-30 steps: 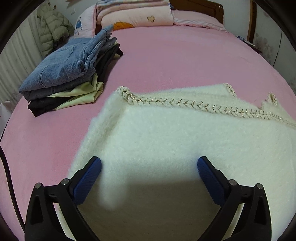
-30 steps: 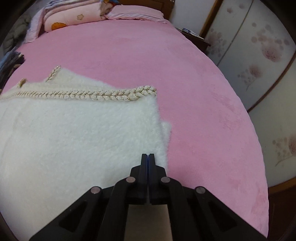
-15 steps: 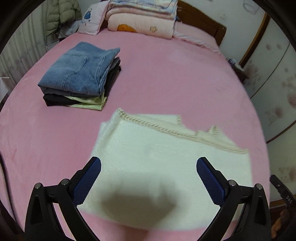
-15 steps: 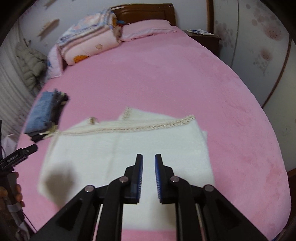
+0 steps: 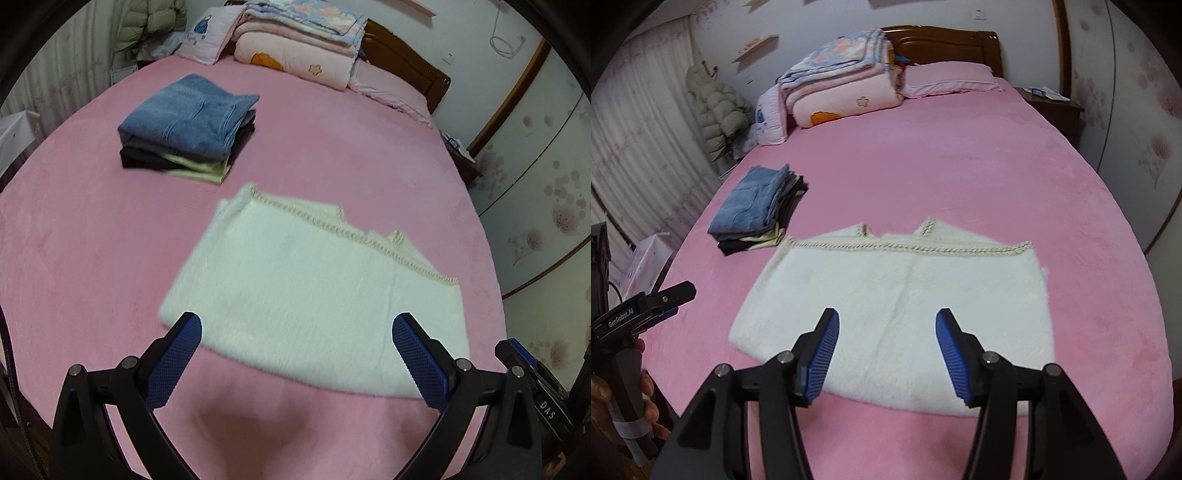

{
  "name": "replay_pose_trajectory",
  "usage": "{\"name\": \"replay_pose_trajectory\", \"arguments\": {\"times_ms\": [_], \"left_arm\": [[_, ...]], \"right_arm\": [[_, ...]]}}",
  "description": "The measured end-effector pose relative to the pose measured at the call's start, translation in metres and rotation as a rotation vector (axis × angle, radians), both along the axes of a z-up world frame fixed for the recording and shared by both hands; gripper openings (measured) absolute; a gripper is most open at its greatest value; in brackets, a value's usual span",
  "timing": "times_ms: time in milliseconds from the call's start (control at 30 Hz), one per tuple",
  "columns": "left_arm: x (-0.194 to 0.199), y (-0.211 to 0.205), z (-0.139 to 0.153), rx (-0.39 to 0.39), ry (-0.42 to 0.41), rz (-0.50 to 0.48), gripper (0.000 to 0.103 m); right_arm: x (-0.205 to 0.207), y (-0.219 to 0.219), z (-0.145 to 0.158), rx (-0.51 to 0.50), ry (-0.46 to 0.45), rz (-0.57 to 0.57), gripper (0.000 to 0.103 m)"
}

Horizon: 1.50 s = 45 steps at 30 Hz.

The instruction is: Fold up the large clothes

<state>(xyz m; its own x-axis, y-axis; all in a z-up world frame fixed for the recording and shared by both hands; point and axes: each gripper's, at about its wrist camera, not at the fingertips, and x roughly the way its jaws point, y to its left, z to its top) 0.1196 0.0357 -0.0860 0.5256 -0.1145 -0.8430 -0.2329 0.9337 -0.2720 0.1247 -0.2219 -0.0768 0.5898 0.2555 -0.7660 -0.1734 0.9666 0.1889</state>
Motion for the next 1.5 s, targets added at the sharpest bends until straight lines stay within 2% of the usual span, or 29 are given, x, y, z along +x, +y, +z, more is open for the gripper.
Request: {"name": "replay_pose_trajectory", "arguments": {"times_ms": [167, 300, 400, 600, 667, 833, 933, 1000, 1067, 1133, 1233, 1267, 1300, 1333, 1400, 1433, 1500], "left_arm": [[-0.022, 0.009, -0.051, -0.006, 0.052, 0.019, 0.102], [-0.027, 0.025, -0.103, -0.140, 0.085, 0.032, 0.102], [-0.027, 0.039, -0.138, -0.252, 0.049, 0.050, 0.102], [-0.022, 0.068, -0.204, -0.403, -0.005, 0.143, 0.101], [-0.018, 0.075, -0.216, -0.427, -0.055, 0.164, 0.101], [0.005, 0.078, -0.221, -0.382, -0.149, 0.118, 0.101], [0.021, 0.078, -0.222, -0.372, -0.175, 0.088, 0.101], [0.032, 0.078, -0.223, -0.377, -0.191, 0.075, 0.101], [0.043, 0.079, -0.223, -0.383, -0.209, 0.068, 0.101], [0.049, 0.080, -0.222, -0.398, -0.225, 0.069, 0.101], [0.060, 0.088, -0.222, -0.444, -0.248, 0.081, 0.100], [0.063, 0.090, -0.222, -0.457, -0.251, 0.091, 0.097], [0.070, 0.091, -0.223, -0.458, -0.245, 0.105, 0.084], [0.075, 0.091, -0.224, -0.444, -0.232, 0.116, 0.060], [0.082, 0.093, -0.227, -0.392, -0.196, 0.126, 0.029], [0.083, 0.094, -0.227, -0.397, -0.194, 0.118, 0.025], [0.083, 0.088, -0.218, -0.350, -0.211, 0.101, 0.022]], "right_arm": [[-0.027, 0.019, -0.032, -0.028, 0.003, -0.002, 0.054], [-0.040, 0.037, -0.066, -0.112, 0.013, -0.010, 0.054], [-0.043, 0.048, -0.088, -0.116, 0.024, 0.012, 0.054], [-0.044, 0.068, -0.125, -0.125, 0.014, 0.043, 0.054], [-0.043, 0.072, -0.136, -0.114, 0.012, 0.041, 0.054], [-0.037, 0.077, -0.154, -0.107, 0.014, 0.027, 0.054], [-0.029, 0.077, -0.154, -0.114, -0.036, -0.003, 0.054], [-0.021, 0.080, -0.152, -0.141, -0.078, -0.021, 0.047], [-0.007, 0.082, -0.154, -0.150, -0.090, -0.022, 0.019], [0.009, 0.082, -0.157, -0.133, -0.087, -0.042, 0.014], [0.031, 0.079, -0.160, -0.103, -0.099, -0.087, 0.014], [0.037, 0.080, -0.160, -0.099, -0.104, -0.094, 0.014], [0.043, 0.081, -0.161, -0.098, -0.110, -0.103, 0.014], [0.049, 0.082, -0.164, -0.093, -0.110, -0.106, 0.014], [0.059, 0.085, -0.174, -0.073, -0.076, -0.098, 0.014], [0.065, 0.087, -0.184, -0.073, -0.030, -0.099, 0.014], [0.066, 0.091, -0.193, -0.082, -0.031, -0.106, 0.015]]}}
